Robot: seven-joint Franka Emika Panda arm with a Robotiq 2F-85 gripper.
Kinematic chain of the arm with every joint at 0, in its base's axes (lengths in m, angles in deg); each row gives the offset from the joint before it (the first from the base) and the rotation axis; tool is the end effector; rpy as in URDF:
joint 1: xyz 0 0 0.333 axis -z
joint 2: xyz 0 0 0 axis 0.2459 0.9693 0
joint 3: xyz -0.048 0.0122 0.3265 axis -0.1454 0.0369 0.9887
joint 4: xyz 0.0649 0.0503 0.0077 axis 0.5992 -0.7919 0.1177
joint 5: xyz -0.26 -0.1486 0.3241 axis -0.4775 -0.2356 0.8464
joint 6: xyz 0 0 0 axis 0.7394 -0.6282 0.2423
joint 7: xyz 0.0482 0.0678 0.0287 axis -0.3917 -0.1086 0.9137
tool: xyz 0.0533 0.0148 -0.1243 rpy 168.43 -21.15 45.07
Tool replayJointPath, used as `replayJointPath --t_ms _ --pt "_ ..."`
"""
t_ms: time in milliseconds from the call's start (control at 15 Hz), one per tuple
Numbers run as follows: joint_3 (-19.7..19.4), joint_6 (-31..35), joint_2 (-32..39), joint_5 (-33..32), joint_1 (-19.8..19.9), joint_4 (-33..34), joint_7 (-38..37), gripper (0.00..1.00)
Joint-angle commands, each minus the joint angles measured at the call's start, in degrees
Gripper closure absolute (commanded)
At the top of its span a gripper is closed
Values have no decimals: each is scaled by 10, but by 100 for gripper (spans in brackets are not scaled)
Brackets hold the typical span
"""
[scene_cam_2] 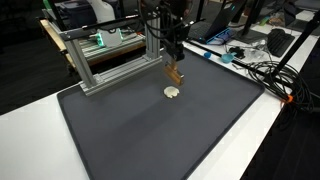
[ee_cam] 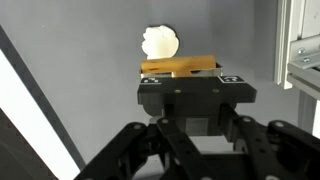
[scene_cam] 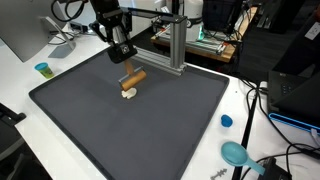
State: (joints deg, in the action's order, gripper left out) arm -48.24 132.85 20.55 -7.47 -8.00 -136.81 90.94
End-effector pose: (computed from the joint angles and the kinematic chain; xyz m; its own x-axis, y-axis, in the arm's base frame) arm 0.6480 -0.0249 0.3409 0.2551 0.9604 0.1124 0.9667 -0.2558 -0.0083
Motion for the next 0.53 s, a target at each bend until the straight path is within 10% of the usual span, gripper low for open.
replayJointPath --t_ms 0,467 --pt "-7 4 -4 3 -6 -7 3 79" --pt "-7 36 41 -29 -14 11 -6 79"
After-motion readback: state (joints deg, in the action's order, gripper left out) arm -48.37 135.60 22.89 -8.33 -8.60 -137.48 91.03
